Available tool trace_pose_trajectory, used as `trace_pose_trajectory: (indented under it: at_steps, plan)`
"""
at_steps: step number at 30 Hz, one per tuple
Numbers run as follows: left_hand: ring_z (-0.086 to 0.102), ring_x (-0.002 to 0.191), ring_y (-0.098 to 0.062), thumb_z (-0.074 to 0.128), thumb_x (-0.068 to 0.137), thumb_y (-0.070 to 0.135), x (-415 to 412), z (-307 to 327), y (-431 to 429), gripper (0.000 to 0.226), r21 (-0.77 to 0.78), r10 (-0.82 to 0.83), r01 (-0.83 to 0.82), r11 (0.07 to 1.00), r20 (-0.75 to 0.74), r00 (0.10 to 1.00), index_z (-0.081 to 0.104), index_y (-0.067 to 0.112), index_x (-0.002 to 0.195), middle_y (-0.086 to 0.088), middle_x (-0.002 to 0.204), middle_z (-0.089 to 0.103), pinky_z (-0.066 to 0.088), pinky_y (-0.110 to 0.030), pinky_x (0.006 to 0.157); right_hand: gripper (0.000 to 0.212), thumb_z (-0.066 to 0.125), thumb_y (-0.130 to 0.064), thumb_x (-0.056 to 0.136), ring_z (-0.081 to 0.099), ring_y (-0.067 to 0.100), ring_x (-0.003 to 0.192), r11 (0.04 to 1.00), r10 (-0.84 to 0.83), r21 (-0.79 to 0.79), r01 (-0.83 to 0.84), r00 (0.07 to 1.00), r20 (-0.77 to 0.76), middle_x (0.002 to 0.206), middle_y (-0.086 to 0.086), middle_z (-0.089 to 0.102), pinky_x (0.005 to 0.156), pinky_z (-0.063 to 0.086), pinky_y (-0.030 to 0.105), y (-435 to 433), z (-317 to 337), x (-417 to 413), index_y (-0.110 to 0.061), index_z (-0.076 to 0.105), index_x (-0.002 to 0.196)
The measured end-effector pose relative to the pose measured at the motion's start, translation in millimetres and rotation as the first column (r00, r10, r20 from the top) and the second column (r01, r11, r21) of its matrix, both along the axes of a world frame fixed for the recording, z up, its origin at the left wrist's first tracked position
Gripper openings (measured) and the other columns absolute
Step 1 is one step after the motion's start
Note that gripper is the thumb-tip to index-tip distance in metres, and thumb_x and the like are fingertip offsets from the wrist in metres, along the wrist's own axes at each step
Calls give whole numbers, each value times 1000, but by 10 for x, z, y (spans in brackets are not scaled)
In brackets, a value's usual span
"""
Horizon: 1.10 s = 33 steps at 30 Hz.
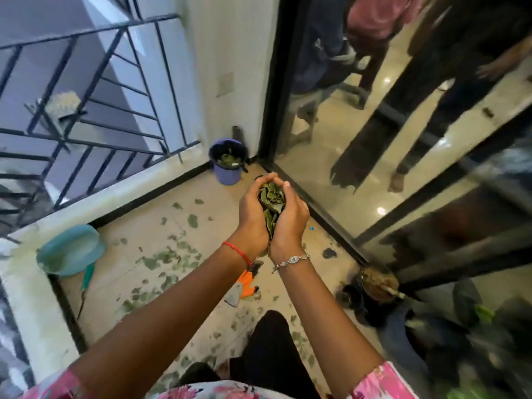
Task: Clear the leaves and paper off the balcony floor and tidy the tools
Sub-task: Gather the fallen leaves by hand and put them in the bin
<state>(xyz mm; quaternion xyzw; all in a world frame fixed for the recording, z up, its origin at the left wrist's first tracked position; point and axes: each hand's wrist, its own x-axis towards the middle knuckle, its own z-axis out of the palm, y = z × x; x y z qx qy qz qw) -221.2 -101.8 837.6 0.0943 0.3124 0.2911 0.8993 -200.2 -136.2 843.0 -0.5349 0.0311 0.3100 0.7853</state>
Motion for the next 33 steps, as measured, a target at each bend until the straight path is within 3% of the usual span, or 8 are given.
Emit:
trace_pose_trajectory:
  at_steps: [6,9,13,18,22,25,31,33]
  plan:
    - [61,79,-13,41,97,26,395,-305,870,24,-40,155,-156,987,-11,988,62,14,92,-1,89,61,53,-23,73,21,52,-9,92,67,16,82,992,129,10,-128,991,-41,83,4,71,75,55,28,946,-277,422,-7,72,84]
    - [64,74,-14,43,96,25,691,-413,1330,22,-53,193,-196,979,-55,980,62,13,94,-2,89,61,55,-21,67,21,53,-12,93,66,22,89,977,210,-38,-212,977,-40,87,6,71,84,54,36,1415,-421,770,-10,72,84]
    - [63,77,-10,41,96,29,1097,-529,1823,28,-82,290,-299,951,-103,951,65,18,91,4,81,67,54,-19,65,20,58,-37,82,65,23,98,911,385,-199,-361,918,96,96,5,70,93,51,44,1949,-577,1200,-24,73,82]
    - [60,91,-14,45,95,29,1517,-656,2454,25,-214,375,-387,897,-94,922,66,14,97,-2,94,65,51,-25,85,20,53,-14,93,66,25,93,900,385,-198,-388,921,-53,94,11,71,83,53,36,2637,-773,1690,-10,72,85]
    - [66,82,-13,42,96,29,1703,-896,3030,28,-199,408,-427,882,-132,904,65,13,100,-2,88,68,55,-22,77,19,55,-13,92,67,26,94,884,408,-194,-424,905,-120,94,13,71,88,53,40,3232,-1003,1850,-4,71,89]
    - [70,72,-12,40,97,28,1787,-1194,3508,31,-167,412,-434,885,-153,898,66,12,99,-2,81,72,56,-19,66,20,52,-10,94,68,18,84,849,466,-226,-478,878,-108,89,9,71,79,55,29,3700,-1243,1965,-3,70,88]
    - [62,95,-10,51,89,34,2031,-1968,4357,31,51,327,-325,944,-248,912,65,17,111,2,104,66,50,-24,85,21,52,-10,93,67,26,98,852,441,-252,-459,888,-127,100,13,71,87,53,38,4577,-1985,2236,-5,72,91]
    - [60,110,-15,53,90,32,2134,-2343,4652,32,27,355,-361,932,-263,897,66,14,113,-3,119,64,49,-25,94,20,54,-17,91,64,29,106,850,448,-229,-475,879,-163,108,16,69,96,48,44,4849,-2328,2355,-8,72,95]
